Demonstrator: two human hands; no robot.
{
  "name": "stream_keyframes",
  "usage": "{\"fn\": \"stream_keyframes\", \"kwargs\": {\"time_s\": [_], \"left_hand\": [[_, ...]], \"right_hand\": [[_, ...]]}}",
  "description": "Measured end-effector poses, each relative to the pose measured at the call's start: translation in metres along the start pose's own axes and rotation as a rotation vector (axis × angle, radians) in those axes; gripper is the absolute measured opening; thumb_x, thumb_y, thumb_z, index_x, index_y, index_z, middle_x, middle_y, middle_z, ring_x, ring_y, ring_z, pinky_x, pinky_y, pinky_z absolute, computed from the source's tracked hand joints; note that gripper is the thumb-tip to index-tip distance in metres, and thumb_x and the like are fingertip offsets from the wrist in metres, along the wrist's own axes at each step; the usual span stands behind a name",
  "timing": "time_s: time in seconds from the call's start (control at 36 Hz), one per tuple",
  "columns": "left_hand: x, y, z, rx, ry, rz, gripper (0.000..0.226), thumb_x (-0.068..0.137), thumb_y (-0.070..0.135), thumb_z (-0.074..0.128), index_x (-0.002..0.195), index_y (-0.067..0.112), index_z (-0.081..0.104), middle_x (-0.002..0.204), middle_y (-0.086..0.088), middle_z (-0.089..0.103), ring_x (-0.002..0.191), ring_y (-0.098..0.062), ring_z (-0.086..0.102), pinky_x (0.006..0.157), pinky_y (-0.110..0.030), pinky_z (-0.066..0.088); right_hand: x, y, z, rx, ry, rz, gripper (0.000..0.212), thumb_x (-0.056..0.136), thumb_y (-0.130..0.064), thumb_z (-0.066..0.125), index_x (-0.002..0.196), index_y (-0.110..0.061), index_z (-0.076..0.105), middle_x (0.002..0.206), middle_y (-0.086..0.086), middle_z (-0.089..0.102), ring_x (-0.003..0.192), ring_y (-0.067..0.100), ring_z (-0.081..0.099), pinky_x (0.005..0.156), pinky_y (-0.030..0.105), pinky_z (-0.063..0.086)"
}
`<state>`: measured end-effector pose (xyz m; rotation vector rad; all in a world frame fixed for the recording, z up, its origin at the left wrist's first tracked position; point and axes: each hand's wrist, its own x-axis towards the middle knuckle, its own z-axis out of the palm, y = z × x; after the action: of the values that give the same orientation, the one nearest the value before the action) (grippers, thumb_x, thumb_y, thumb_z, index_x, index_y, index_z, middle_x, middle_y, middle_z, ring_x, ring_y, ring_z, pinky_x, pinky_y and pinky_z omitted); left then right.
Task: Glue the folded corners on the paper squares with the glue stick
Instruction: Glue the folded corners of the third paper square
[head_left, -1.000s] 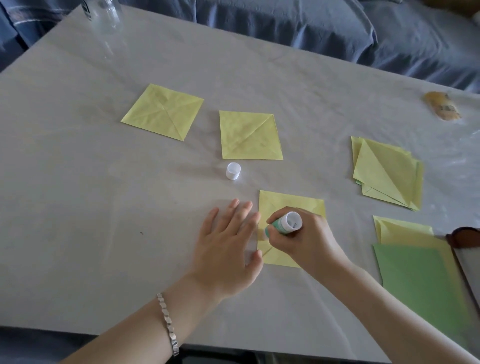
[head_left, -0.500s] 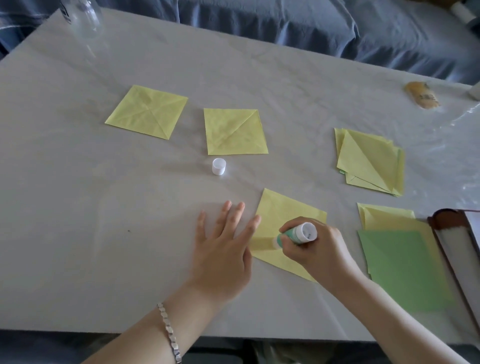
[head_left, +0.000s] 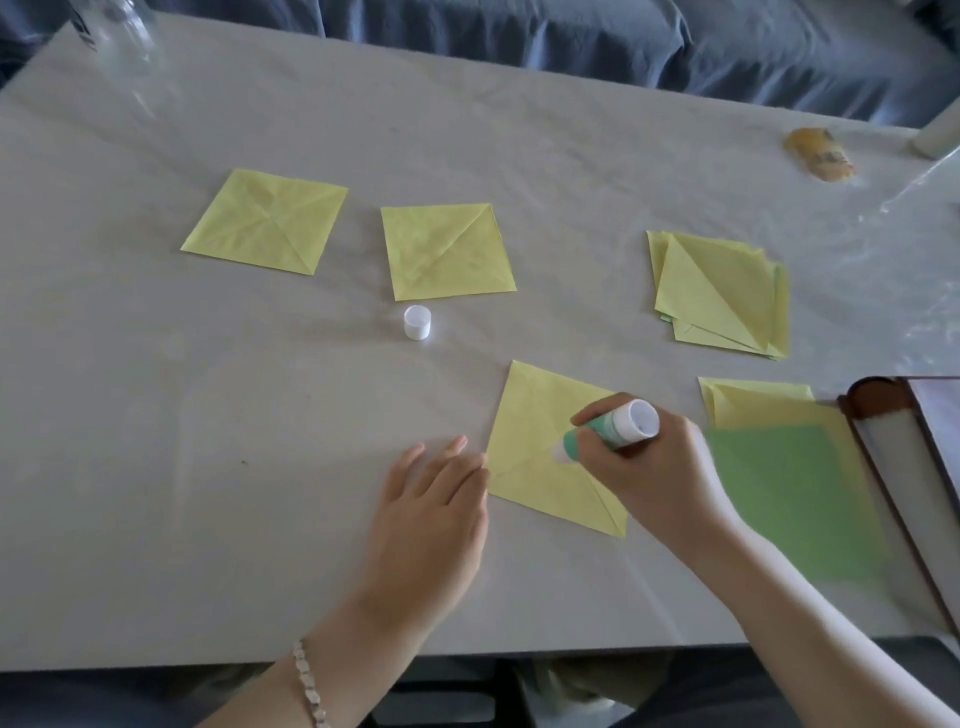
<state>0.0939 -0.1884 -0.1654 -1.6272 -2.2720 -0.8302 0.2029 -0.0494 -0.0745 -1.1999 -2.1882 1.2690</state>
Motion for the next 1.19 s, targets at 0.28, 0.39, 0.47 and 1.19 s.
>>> {"fn": "stream_keyframes", "kwargs": {"time_s": [0.28,0.39,0.47,1.19], "left_hand": [[-0.009,-0.004,-0.003,0.029,0.015,0.123,0.027,0.079,0.007,0.047,0.089,0.005,0.072,0.095,-0.004,0.069,0.108,-0.021,0.055,0.089,-0.041,0.043],[-0.01,0.0,-0.004,0.081,0.019,0.128,0.032,0.079,0.004,0.043,0.089,0.006,0.074,0.095,-0.005,0.07,0.102,-0.025,0.065,0.087,-0.04,0.042],[-0.009,0.003,-0.004,0.108,0.012,0.122,0.03,0.078,0.003,0.044,0.086,0.007,0.073,0.093,-0.006,0.07,0.098,-0.027,0.068,0.085,-0.039,0.041],[0.0,0.01,-0.006,0.103,-0.076,0.064,0.028,0.075,0.01,0.042,0.073,0.009,0.07,0.084,-0.004,0.07,0.093,-0.026,0.069,0.076,-0.034,0.038]], "right_hand": [[-0.005,-0.002,0.036,-0.055,-0.127,-0.116,0.021,0.071,-0.008,0.069,0.064,-0.026,0.06,0.069,-0.006,0.065,0.064,0.0,0.055,0.055,0.007,0.04],[-0.008,0.002,0.039,-0.063,-0.13,-0.124,0.024,0.07,-0.009,0.07,0.064,-0.029,0.058,0.072,-0.005,0.065,0.072,0.005,0.057,0.057,0.009,0.042],[-0.011,0.006,0.034,-0.074,-0.12,-0.132,0.019,0.069,-0.007,0.071,0.067,-0.023,0.061,0.073,-0.003,0.066,0.074,0.007,0.057,0.059,0.013,0.044],[-0.037,0.049,-0.026,-0.162,0.003,-0.053,0.021,0.062,-0.006,0.072,0.061,-0.024,0.063,0.077,-0.019,0.064,0.066,0.002,0.058,0.054,0.007,0.04]]}}
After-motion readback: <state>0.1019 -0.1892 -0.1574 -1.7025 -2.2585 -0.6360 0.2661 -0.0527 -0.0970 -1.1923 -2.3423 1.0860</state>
